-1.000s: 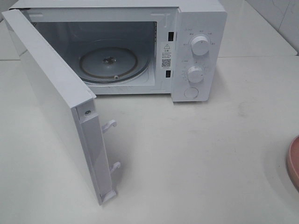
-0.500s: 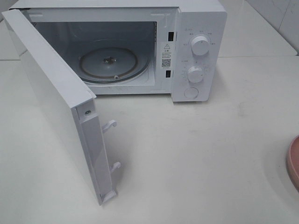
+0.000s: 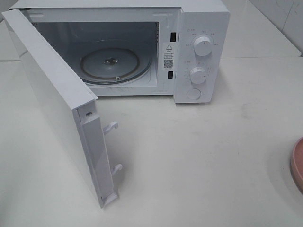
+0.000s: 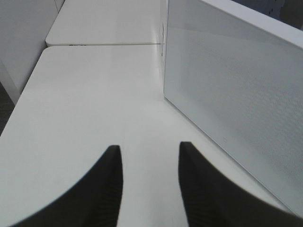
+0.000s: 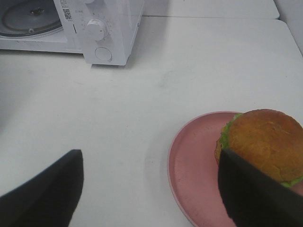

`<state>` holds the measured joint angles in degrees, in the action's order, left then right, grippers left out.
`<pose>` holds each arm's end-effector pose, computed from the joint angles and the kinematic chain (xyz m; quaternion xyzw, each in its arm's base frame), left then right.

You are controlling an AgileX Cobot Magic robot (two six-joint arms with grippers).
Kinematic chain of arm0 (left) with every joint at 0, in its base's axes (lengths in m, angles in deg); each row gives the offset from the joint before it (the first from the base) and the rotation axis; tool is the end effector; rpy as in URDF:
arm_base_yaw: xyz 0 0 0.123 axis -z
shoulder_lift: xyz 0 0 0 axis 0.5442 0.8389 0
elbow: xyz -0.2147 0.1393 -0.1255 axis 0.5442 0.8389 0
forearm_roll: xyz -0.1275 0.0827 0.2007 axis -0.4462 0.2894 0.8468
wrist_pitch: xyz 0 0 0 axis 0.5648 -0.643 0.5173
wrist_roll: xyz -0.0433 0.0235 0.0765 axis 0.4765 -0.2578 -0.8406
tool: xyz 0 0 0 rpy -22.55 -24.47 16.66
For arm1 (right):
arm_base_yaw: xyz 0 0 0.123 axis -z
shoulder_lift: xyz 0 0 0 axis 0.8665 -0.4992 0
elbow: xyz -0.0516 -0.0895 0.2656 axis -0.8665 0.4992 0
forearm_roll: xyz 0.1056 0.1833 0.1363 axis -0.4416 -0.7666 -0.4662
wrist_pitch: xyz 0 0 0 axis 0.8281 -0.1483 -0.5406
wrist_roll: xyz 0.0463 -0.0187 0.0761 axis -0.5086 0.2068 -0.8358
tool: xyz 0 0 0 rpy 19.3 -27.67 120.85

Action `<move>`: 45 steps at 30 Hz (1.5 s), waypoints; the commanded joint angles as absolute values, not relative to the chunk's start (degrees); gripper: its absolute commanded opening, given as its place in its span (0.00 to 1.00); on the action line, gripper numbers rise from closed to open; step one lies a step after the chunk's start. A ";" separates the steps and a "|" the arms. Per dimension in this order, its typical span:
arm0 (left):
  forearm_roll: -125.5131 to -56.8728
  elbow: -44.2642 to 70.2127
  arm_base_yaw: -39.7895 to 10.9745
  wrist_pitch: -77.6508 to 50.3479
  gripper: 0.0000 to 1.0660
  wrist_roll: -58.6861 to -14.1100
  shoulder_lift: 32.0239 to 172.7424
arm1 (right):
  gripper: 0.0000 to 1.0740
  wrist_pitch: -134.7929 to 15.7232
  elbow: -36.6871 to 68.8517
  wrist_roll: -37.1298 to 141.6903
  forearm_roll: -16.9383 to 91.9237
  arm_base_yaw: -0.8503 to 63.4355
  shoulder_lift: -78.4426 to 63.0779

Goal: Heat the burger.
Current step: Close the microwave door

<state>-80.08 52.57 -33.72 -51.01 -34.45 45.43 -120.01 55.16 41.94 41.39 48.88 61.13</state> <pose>0.0338 -0.0037 0.3024 0.0034 0.8399 -0.0180 0.5424 -0.0018 -0.0054 0.2823 -0.0391 0.8343 0.0488 0.5478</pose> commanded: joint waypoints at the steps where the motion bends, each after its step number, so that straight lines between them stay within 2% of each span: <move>1: -80.71 52.68 -33.77 -44.19 0.15 -34.16 51.22 | 0.71 -120.13 55.16 42.63 41.22 49.40 62.85; 2: -80.77 52.68 -33.77 -42.30 0.08 -34.16 54.60 | 0.71 -120.13 55.16 42.63 41.22 49.40 62.85; 3: -80.77 52.68 -33.77 -42.30 0.08 -34.16 54.60 | 0.71 -120.13 55.16 42.63 41.22 49.40 62.85; 5: -80.77 52.91 -33.77 -38.29 0.00 -34.39 59.18 | 0.71 -120.13 55.16 42.63 41.22 49.40 62.85; 9: -81.74 54.57 -33.77 -32.04 0.00 -35.65 63.14 | 0.71 -120.13 55.16 42.63 41.22 49.40 62.85; 10: -83.23 56.18 -33.77 -26.37 0.00 -36.51 65.54 | 0.71 -120.13 55.16 42.63 41.22 49.40 62.85; 11: -83.23 56.18 -33.77 -26.37 0.00 -36.51 65.54 | 0.71 -120.13 55.16 42.63 41.22 49.40 62.85; 17: -87.81 61.90 -33.77 -8.15 0.00 -38.69 72.88 | 0.71 -120.13 55.16 42.57 41.22 49.40 62.85; 27: -85.41 67.98 -32.97 13.05 0.00 -38.52 82.85 | 0.71 -120.13 55.16 42.57 41.22 49.40 62.85; 29: -83.46 69.07 -31.94 17.86 0.00 -37.66 85.31 | 0.71 -120.13 55.16 42.57 41.22 49.40 62.85; 30: -80.42 69.75 -30.68 21.70 0.00 -36.23 88.29 | 0.71 -120.13 55.16 42.57 41.22 49.40 62.85; 32: -79.05 69.75 -30.16 22.62 0.00 -35.48 89.55 | 0.71 -120.13 55.16 42.57 41.22 49.40 62.85; 35: -72.97 69.70 -28.73 26.51 0.00 -33.13 95.85 | 0.71 -120.13 55.16 42.57 41.22 49.40 62.85; 39: -70.68 69.70 -28.67 30.75 0.00 -30.50 99.92 | 0.71 -120.13 55.16 42.57 41.22 49.40 62.85; 40: -69.02 69.70 -28.27 34.36 0.00 -27.75 102.73 | 0.71 -120.13 55.16 42.57 41.22 49.40 62.85; 45: -65.81 69.70 -26.50 40.84 0.00 -26.14 107.25 | 0.71 -120.13 55.16 42.57 41.22 49.40 62.85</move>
<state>-66.78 69.70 -26.78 38.14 -27.06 107.02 -120.07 55.16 41.94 41.39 48.88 61.13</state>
